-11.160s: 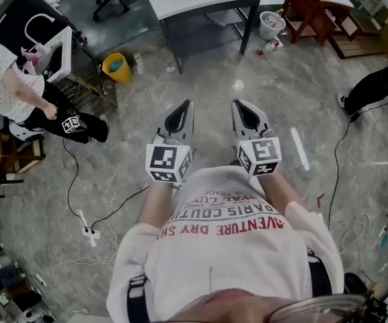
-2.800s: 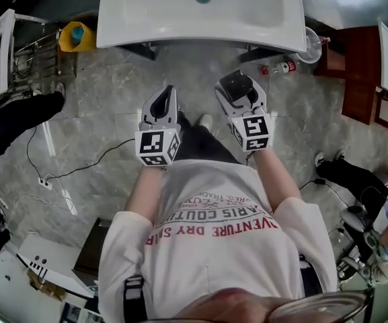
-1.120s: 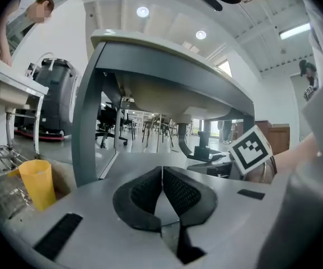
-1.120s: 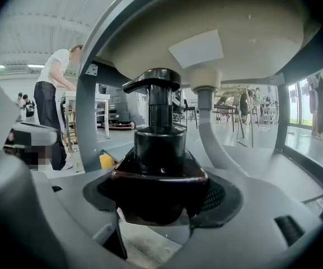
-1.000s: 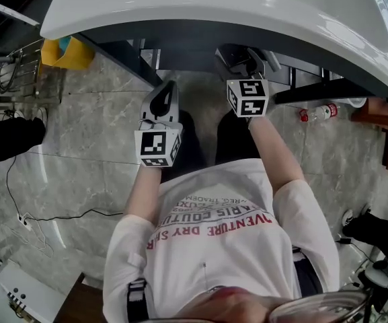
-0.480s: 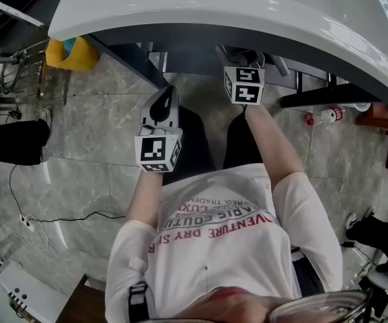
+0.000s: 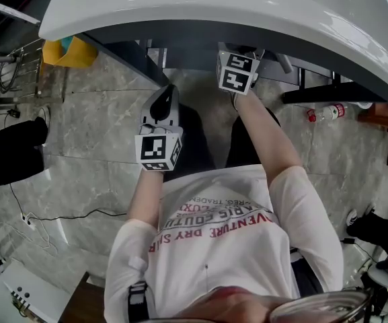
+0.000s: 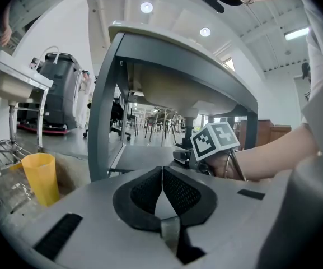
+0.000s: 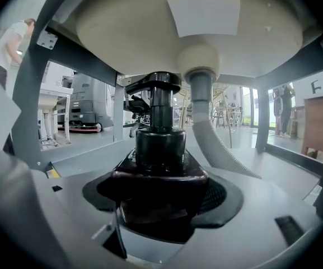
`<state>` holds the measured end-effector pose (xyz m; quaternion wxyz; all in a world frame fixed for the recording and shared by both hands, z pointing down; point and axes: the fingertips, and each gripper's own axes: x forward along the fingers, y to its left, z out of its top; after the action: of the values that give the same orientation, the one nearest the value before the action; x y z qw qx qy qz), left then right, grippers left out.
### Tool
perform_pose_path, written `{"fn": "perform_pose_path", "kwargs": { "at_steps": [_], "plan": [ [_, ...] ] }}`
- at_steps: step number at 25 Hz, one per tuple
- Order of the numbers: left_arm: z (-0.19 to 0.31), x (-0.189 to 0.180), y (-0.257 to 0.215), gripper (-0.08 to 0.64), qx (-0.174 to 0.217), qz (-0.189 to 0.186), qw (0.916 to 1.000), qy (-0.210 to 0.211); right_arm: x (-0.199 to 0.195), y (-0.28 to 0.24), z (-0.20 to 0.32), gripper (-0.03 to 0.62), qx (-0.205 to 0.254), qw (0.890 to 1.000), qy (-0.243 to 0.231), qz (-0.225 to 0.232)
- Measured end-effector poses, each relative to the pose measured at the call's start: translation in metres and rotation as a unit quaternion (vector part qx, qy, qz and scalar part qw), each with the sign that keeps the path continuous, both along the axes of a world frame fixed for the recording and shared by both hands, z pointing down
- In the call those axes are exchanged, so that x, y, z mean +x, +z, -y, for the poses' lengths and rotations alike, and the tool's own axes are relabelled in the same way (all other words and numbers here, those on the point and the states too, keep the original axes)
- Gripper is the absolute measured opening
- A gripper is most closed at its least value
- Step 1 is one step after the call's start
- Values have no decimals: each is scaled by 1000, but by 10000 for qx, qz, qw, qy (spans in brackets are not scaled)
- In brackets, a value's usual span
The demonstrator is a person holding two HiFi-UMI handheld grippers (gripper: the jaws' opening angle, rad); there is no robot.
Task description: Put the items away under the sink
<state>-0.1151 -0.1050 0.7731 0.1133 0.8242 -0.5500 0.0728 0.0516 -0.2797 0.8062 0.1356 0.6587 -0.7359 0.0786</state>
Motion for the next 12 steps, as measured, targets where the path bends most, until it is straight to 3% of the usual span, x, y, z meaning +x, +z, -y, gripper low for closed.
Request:
{"fn": "perform_pose_path", "kwargs": {
  "at_steps": [7, 12],
  "plan": [
    [6, -4, 2, 28, 8, -7, 10000, -21, -2, 2, 3, 370, -147, 9998, 58, -97],
    [5, -4, 5, 28, -32, -84, 10000, -20, -5, 1, -1, 371, -121, 9998, -163, 16]
  ]
}}
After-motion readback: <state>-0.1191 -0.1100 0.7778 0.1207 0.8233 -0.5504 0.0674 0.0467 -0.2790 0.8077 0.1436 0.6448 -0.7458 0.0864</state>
